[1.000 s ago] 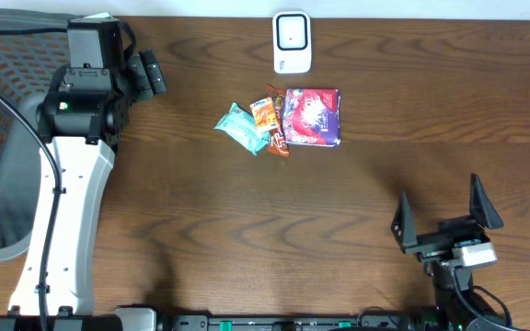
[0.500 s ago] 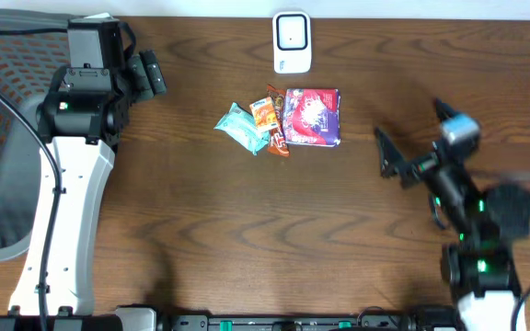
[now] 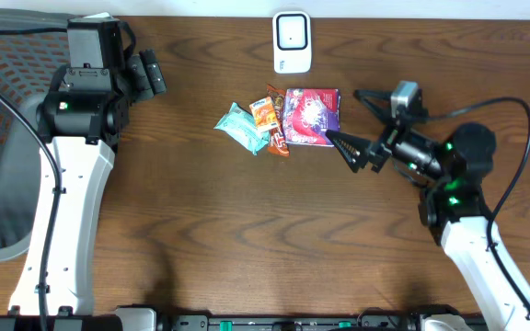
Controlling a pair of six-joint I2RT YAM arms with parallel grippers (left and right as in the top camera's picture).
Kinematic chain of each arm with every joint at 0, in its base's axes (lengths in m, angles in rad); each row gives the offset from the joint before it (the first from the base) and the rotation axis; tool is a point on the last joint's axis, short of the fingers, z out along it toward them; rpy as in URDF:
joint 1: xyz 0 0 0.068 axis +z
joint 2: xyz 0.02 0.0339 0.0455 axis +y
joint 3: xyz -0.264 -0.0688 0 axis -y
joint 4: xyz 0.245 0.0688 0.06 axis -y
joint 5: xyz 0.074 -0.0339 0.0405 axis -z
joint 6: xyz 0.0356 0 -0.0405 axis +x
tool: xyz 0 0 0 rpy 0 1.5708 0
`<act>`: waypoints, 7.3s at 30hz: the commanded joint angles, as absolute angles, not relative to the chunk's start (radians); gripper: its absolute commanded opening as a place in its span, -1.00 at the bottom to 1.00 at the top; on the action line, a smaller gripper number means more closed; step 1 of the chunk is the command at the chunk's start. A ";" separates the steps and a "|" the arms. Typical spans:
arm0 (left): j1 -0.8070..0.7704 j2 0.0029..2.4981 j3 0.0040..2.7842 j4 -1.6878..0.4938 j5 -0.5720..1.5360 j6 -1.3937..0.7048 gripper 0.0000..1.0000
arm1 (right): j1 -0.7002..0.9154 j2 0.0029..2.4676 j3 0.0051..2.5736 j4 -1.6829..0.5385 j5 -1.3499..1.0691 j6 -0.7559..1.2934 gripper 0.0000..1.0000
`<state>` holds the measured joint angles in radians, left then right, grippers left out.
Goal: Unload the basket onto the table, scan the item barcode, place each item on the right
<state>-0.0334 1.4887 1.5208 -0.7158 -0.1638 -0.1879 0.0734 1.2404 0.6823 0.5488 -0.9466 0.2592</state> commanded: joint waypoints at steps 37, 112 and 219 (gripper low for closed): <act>-0.028 1.496 1.522 -0.718 -0.176 -0.204 0.96 | 0.149 1.987 1.639 -0.710 -0.504 0.179 0.99; -0.028 1.496 1.522 -0.718 -0.176 -0.204 0.96 | 0.216 1.971 1.641 -0.938 0.637 0.423 -0.98; -0.028 1.496 1.522 -0.718 -0.176 -0.204 0.95 | 0.240 1.760 1.329 -0.585 0.789 0.355 -0.98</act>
<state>-0.0334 1.4887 1.5208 -0.7155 -0.1638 -0.1909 0.1471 1.7706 1.3163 -0.5625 0.2661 0.3367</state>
